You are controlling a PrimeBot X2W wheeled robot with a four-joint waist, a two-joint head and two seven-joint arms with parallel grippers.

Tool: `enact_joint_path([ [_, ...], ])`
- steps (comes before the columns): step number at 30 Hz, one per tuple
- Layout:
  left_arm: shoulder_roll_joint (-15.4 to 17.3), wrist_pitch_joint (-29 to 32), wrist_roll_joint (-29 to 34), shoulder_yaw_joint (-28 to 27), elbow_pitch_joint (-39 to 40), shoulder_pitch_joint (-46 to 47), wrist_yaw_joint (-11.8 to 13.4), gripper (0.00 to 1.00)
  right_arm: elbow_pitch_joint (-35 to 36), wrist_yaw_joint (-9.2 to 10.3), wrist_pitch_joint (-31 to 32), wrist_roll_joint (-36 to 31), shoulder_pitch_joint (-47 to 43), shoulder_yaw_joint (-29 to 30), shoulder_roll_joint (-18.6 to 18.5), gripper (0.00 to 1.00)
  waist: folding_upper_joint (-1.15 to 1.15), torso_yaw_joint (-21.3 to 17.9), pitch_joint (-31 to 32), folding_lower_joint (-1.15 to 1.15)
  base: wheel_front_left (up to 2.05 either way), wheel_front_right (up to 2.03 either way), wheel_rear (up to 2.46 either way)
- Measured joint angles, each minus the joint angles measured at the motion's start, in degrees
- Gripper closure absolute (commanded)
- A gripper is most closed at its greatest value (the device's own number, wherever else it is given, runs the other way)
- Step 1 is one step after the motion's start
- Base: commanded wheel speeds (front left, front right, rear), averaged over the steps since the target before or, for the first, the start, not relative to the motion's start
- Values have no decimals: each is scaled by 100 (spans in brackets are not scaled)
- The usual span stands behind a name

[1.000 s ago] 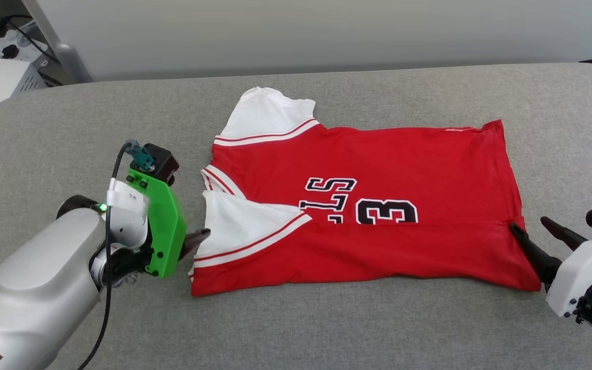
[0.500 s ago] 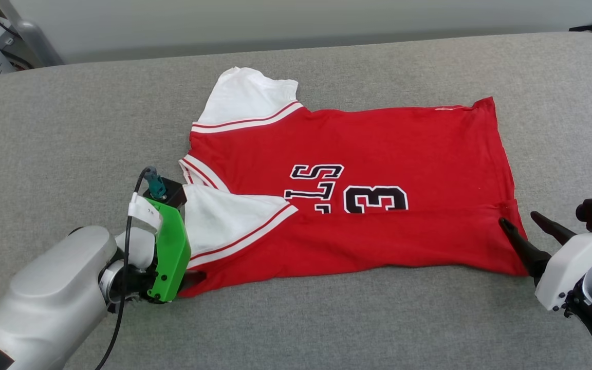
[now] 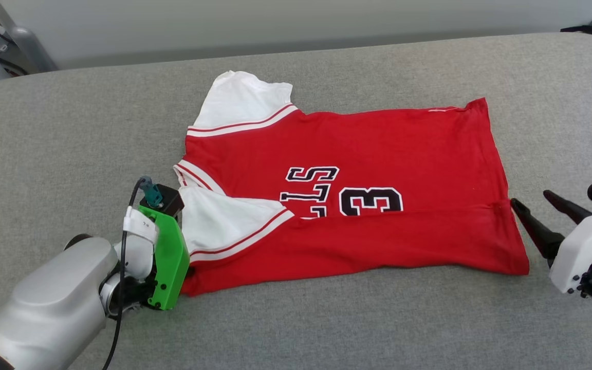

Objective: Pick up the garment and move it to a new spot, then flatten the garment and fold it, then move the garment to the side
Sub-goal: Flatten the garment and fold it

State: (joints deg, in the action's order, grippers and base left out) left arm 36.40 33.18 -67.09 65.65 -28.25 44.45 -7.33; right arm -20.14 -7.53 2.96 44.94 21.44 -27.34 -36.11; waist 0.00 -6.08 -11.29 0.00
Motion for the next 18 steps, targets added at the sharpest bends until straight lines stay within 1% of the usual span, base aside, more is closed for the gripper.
enact_joint_path([
  [3, 79, -245, 52, 86, 151, -21, 0, 100, 185, 0, 298, -89, 80, 25, -222, 0, 0, 20, 82, 0, 0, 0, 0],
  [6, 177, -454, 54, 92, 349, -29, 0, 100, 388, 0, 802, -124, 158, 24, -488, 0, 0, 38, 155, 0, 0, 0, 0],
  [7, 300, -620, 65, 85, 542, -26, 0, 100, 635, 0, 1548, -14, 227, -2, -747, 0, 0, 51, 216, 0, 0, 0, 0],
  [9, 367, -697, 93, 89, 639, -26, 0, 100, 771, 0, 2033, 130, 239, -26, -864, 0, 0, 61, 231, 0, 0, 0, 0],
  [12, 424, -770, 107, 91, 770, -25, 0, 100, 864, 0, 2684, 367, 244, -32, -949, 0, 0, 80, 220, 0, 0, 0, 0],
  [14, 452, -792, 119, 91, 839, -21, 0, 100, 856, 0, 2989, 397, 247, -29, -956, 0, 0, 102, 190, 0, 0, 0, 0],
  [18, 455, -844, 164, 93, 894, -2, 0, 100, 656, 0, 3219, 423, 269, -12, -789, 0, 0, 149, 91, 0, 0, 0, 0],
])
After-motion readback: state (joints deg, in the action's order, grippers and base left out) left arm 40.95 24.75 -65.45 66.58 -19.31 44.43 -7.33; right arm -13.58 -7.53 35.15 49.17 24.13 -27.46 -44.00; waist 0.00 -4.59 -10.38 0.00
